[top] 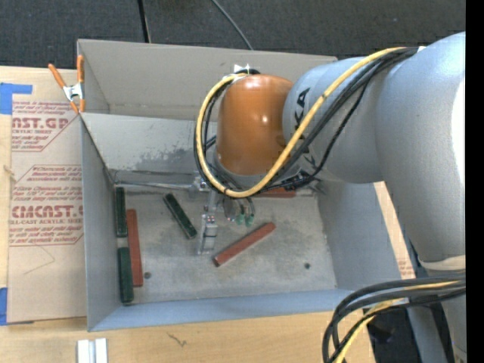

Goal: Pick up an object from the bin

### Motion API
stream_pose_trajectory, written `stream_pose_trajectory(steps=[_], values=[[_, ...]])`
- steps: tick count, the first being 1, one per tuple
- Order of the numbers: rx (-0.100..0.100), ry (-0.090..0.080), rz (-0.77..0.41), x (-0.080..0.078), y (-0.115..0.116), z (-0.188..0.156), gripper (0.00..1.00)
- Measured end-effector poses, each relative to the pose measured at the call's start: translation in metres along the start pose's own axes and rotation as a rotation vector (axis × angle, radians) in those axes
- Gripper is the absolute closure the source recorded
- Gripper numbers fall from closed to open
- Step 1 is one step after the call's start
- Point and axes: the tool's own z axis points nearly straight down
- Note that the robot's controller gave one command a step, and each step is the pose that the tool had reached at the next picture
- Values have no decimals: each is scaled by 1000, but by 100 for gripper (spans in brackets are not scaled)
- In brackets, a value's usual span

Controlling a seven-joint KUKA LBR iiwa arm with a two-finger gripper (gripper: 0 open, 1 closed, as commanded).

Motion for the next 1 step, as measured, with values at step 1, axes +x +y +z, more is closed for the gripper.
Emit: stream_pose_trajectory(steps=[1], values=[[0,-2,88,0,-79,53,0]])
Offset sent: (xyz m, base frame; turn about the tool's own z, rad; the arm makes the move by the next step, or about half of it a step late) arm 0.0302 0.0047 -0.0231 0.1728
